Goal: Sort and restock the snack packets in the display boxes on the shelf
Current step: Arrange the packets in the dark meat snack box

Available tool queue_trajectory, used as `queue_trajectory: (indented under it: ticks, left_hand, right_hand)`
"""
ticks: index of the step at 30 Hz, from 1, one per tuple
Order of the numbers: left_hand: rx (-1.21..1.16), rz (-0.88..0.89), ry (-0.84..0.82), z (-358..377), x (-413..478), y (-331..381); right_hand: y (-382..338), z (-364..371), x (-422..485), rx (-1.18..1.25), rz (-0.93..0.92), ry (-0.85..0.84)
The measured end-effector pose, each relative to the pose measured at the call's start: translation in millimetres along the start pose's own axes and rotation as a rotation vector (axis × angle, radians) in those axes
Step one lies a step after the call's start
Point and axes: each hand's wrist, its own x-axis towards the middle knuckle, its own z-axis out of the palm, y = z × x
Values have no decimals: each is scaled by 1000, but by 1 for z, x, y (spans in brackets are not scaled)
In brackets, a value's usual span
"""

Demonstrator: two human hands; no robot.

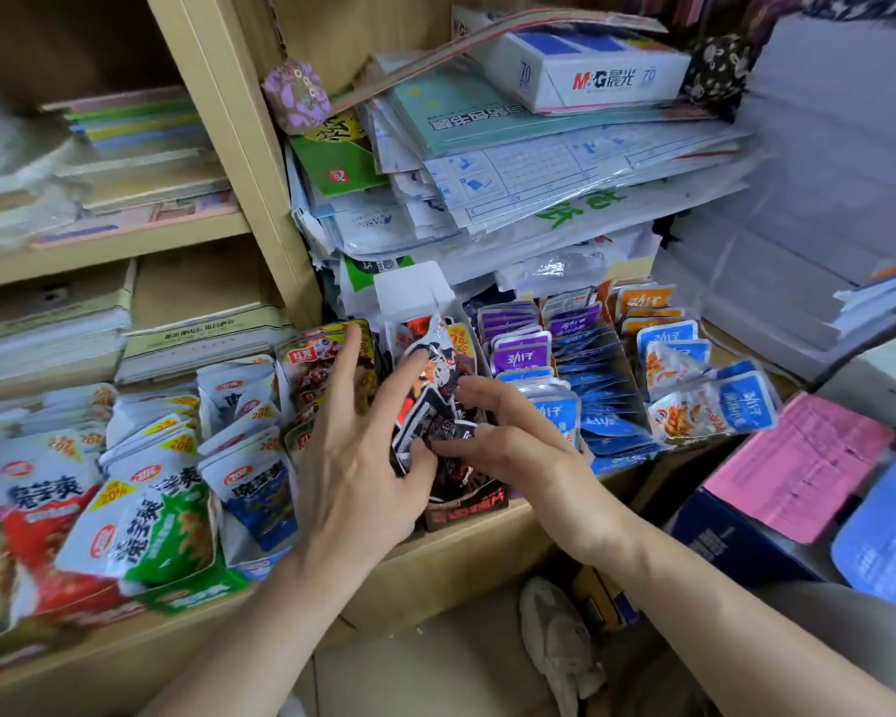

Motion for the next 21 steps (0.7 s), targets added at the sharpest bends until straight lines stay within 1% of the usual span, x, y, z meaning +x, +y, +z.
queue_trajectory:
  ticks: [2, 4, 5, 6, 8, 9, 10, 12, 15, 19, 21]
  left_hand:
    - [80, 69, -36, 0, 4, -2]
    - [122, 50, -70, -2, 8, -4]
    - [128, 20, -72, -3, 9, -5]
    - [125, -5, -66, -3, 9, -6]
    - [94, -37, -45, -3, 8, -8]
    - [75, -49, -38, -3, 7, -8]
    - [61, -59, -32, -2, 6, -9]
    - [45, -60, -12, -2, 4, -11]
    - [31, -48, 35, -3, -1, -12]
    - [32, -58, 82, -3, -7, -14]
    - [20, -73, 87, -3, -9, -15]
  right_hand:
    - [-5, -2, 3, -34, 34, 34]
    - [-15, -8, 10, -119, 56, 49]
    - [-18, -12, 16, -195, 31, 69]
    - [-20, -17, 23, -327, -30, 112]
    - [-20, -31, 43, -666, -167, 255]
    - [-19, -36, 53, -805, -200, 315]
    - [-19, -41, 62, -915, -213, 343]
    - [-18, -47, 78, -1053, -220, 328]
    - [-16, -45, 96, -1092, -211, 275]
    - [-19, -35, 109, -1051, -299, 355]
    - [-19, -31, 111, -1063, -281, 333]
